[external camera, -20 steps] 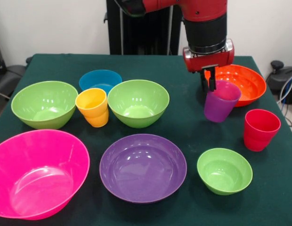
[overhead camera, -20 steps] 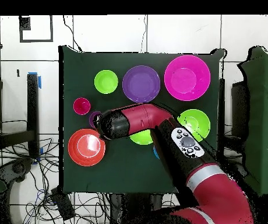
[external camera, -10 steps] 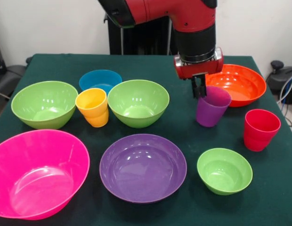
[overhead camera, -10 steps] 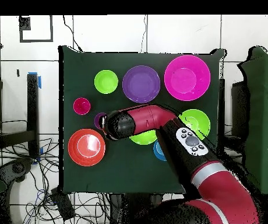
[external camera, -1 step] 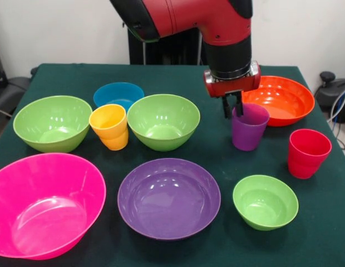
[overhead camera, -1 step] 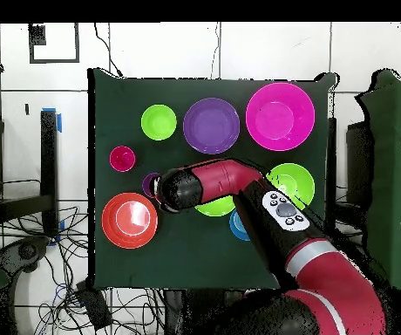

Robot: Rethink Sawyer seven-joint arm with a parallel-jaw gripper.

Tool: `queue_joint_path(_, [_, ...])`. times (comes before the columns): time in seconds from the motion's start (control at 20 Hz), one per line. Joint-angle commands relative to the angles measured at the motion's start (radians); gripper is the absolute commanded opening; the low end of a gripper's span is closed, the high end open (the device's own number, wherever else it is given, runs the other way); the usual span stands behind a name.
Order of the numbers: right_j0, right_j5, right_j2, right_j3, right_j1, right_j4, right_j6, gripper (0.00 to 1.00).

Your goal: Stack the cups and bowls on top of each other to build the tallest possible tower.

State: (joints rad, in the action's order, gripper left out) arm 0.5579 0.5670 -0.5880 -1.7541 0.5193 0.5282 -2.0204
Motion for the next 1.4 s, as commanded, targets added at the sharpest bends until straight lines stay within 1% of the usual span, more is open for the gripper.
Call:
queue_joint_path(0.05, [0.006, 0.066, -0.032, 0.062, -0.024, 0.059, 0.183, 1.00])
queue_joint_path(0.25, [0.003, 0.058, -0.029, 0.063, -0.024, 0.060, 0.174, 1.00])
queue_joint_path(0.4, [0.003, 0.033, -0.035, 0.074, -0.027, 0.075, 0.181, 1.00])
queue_joint_path(0.65, [0.004, 0.046, -0.032, 0.059, -0.006, 0.069, 0.175, 1.00])
queue_joint_path(0.75, [0.008, 0.088, -0.044, 0.025, 0.049, 0.037, 0.172, 1.00])
queue_joint_path(0.8, [0.013, 0.123, -0.055, -0.004, 0.101, 0.006, 0.164, 1.00])
queue_joint_path(0.9, [0.019, 0.164, -0.074, -0.037, 0.153, -0.037, 0.151, 1.00])
queue_joint_path(1.0, [0.018, 0.193, -0.084, -0.044, 0.175, -0.062, 0.143, 1.00])
queue_joint_path(1.25, [0.006, 0.197, -0.076, -0.027, 0.168, -0.057, 0.134, 1.00])
queue_joint_path(1.4, [0.003, 0.200, -0.074, -0.031, 0.178, -0.055, 0.125, 1.00])
